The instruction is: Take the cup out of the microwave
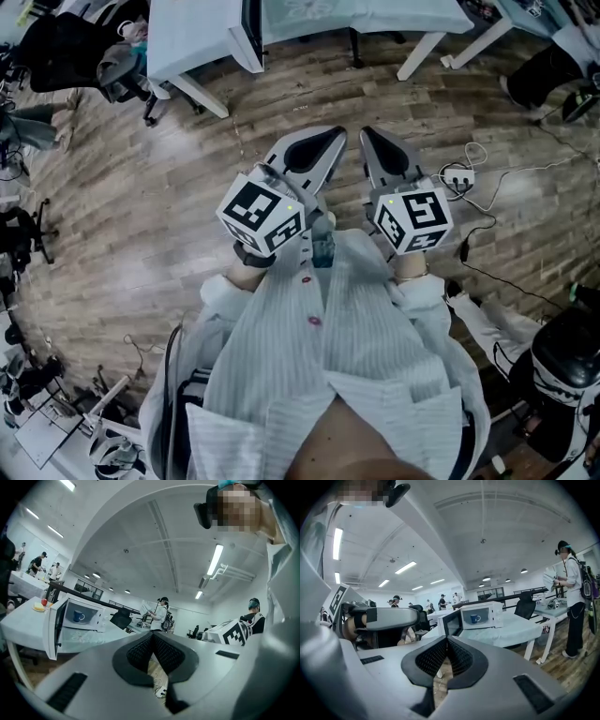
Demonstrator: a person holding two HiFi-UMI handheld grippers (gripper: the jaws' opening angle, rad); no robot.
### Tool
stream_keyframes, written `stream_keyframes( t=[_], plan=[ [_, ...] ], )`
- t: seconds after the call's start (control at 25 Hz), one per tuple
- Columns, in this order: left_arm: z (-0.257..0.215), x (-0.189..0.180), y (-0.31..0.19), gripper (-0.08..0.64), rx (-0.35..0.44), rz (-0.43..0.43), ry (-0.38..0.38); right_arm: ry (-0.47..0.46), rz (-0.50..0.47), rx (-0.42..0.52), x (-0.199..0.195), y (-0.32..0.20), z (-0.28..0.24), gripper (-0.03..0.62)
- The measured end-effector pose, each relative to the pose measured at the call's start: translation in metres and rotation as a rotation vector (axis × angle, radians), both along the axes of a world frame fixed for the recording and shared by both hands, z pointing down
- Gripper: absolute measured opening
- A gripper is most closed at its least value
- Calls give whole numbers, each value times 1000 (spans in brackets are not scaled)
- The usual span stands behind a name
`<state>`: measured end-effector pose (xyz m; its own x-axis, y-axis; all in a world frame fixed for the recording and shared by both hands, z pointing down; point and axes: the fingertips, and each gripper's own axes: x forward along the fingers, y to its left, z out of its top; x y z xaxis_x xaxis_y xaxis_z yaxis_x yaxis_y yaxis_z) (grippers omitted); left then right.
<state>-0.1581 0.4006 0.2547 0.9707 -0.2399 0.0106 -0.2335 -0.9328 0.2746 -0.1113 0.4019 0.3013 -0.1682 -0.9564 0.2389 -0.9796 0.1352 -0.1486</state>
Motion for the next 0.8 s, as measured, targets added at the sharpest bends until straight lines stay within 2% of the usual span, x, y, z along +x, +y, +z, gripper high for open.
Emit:
stream_keyframes(
  t=[0.36,0.8],
  plan=[
    [12,20,-50,8,-27,-35,9,-15,-5,-42,23,-41,18,32],
    [3,75,-160,8,-28,-40,31,3,-22,-67,74,-152,16,34]
  ],
)
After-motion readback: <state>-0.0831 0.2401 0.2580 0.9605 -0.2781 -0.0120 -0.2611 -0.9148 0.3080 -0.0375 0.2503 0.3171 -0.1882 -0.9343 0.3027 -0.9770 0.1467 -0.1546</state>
